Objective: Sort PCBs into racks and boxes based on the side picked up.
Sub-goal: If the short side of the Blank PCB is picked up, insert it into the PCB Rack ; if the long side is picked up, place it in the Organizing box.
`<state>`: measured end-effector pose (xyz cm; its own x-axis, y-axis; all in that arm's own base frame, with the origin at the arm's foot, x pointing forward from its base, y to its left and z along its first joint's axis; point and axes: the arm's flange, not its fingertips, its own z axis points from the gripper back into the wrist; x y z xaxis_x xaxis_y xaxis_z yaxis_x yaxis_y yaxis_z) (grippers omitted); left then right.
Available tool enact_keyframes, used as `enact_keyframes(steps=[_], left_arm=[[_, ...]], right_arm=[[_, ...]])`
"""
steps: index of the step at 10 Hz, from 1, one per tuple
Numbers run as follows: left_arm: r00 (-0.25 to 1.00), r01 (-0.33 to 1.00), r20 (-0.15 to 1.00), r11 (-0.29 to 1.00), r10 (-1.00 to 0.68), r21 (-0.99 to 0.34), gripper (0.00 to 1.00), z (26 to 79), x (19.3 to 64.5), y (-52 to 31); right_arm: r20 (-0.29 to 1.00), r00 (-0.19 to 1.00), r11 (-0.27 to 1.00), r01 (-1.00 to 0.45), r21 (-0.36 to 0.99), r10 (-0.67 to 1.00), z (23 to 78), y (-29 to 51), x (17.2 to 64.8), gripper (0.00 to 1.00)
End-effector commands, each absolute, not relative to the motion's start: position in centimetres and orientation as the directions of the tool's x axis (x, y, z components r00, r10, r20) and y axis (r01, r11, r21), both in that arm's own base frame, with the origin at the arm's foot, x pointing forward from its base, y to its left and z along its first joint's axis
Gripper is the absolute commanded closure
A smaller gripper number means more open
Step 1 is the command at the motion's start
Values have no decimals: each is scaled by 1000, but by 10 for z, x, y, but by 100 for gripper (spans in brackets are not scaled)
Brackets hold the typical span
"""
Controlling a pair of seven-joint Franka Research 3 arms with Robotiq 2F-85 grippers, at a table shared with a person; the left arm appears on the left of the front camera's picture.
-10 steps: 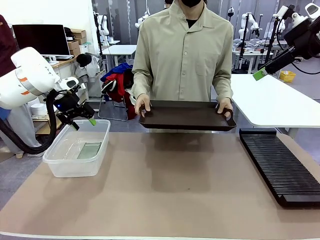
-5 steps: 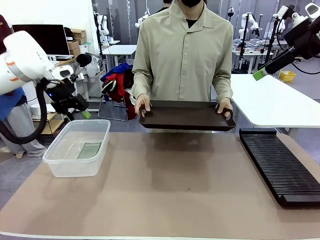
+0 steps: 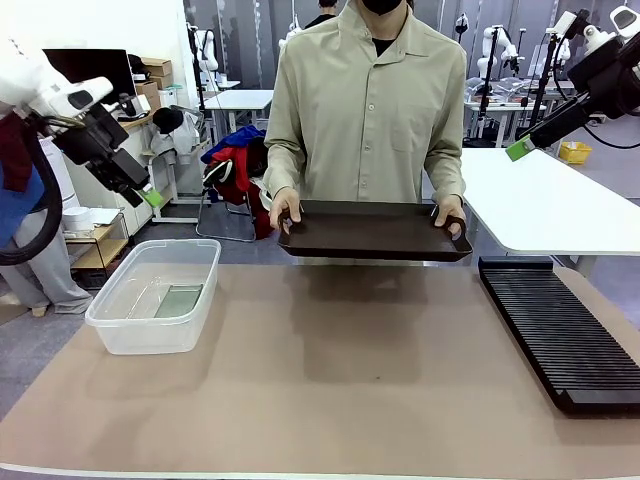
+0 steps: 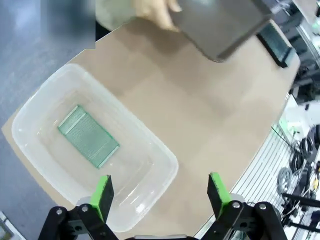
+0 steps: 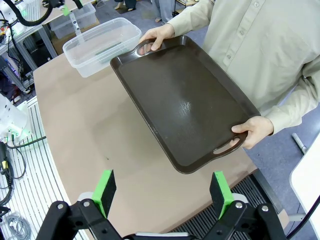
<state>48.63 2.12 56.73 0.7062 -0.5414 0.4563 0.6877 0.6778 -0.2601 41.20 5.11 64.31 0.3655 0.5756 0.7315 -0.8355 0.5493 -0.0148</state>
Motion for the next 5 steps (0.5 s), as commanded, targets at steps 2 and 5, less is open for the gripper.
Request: enact_keyframes(steps=[2, 5], left_arm=[[599, 777, 529, 597, -601, -201, 0, 583, 459, 18], [551, 796, 606, 580, -574, -174, 0, 595, 449, 15]], right_arm=[[737, 362, 547, -837, -12, 571, 641, 52, 412, 0], [737, 362, 547, -837, -12, 571, 641, 52, 412, 0]])
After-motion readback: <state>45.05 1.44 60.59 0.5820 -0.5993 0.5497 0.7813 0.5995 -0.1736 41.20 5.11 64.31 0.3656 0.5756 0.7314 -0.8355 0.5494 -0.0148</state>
